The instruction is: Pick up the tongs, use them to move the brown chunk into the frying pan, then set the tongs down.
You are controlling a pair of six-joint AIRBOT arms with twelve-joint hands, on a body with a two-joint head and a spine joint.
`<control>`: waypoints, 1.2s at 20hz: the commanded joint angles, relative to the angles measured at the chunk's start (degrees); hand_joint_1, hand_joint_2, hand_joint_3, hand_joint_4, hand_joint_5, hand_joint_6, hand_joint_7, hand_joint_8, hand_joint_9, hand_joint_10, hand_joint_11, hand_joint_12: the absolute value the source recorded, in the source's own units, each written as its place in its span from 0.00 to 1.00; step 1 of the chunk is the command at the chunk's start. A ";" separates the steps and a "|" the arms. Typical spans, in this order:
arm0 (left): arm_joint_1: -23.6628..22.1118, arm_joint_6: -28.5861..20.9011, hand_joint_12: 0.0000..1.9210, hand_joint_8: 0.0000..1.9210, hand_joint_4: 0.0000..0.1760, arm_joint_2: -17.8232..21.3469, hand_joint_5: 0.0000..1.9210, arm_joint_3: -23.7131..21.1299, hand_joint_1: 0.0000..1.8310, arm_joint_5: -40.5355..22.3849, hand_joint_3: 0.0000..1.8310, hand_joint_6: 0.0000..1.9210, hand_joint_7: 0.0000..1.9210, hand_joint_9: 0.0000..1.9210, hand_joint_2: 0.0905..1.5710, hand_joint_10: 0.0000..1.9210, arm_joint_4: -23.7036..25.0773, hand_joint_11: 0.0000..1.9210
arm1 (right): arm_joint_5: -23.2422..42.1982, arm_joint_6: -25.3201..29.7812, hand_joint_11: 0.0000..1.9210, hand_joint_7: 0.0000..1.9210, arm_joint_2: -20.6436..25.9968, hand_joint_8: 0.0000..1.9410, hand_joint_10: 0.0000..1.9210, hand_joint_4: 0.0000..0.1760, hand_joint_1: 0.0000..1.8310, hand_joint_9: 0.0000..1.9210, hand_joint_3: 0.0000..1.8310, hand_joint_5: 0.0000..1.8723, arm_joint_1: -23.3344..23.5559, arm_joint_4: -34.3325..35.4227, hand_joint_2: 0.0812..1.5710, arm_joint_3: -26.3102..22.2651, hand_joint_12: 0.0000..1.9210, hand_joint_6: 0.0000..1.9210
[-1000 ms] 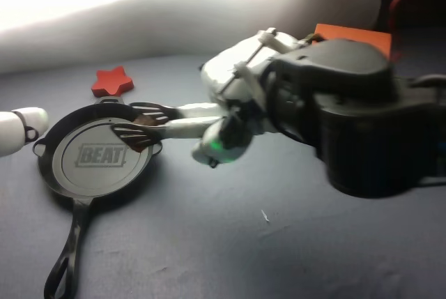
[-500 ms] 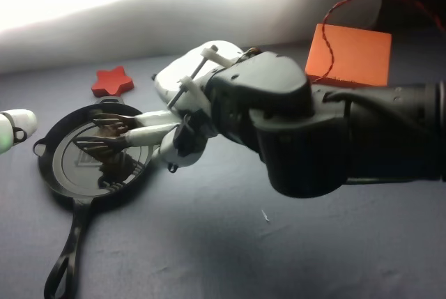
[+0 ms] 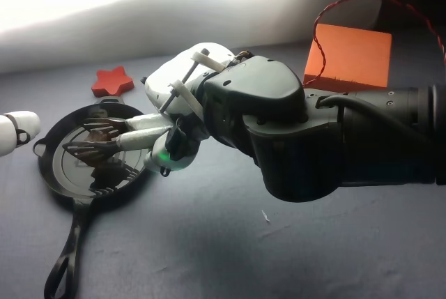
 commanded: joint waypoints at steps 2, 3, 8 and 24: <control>-0.47 -0.39 0.12 0.00 0.00 0.64 0.02 0.15 0.00 -4.37 0.00 0.00 0.04 0.03 0.70 0.00 4.40 0.00 | 0.06 0.50 0.82 0.73 0.24 1.00 1.00 1.00 0.31 0.79 0.00 0.61 0.42 -4.04 0.94 0.03 1.00 1.00; -0.48 -0.40 0.14 0.00 0.00 0.64 0.02 0.12 0.00 -4.37 0.00 0.00 0.04 0.04 0.70 0.00 4.40 0.00 | 0.06 0.52 0.75 0.69 0.24 0.98 1.00 0.00 0.19 0.75 0.00 0.56 0.42 -4.04 0.98 0.02 1.00 0.95; -0.51 -0.44 0.14 0.00 0.00 0.64 0.03 -0.02 0.00 -4.37 0.00 0.00 0.05 0.04 0.70 0.00 4.41 0.00 | 0.01 0.44 0.70 0.68 0.46 0.92 1.00 0.00 0.16 0.72 0.00 0.54 0.26 -4.06 0.98 -0.14 1.00 0.93; -1.83 0.69 0.16 0.00 0.00 0.59 0.03 -2.41 0.00 -2.82 0.00 0.00 0.05 0.05 0.69 0.00 4.41 0.00 | 0.58 0.25 0.67 0.65 23.43 0.89 1.00 0.00 0.20 0.69 0.00 0.50 -0.15 -13.94 0.96 -22.37 1.00 0.88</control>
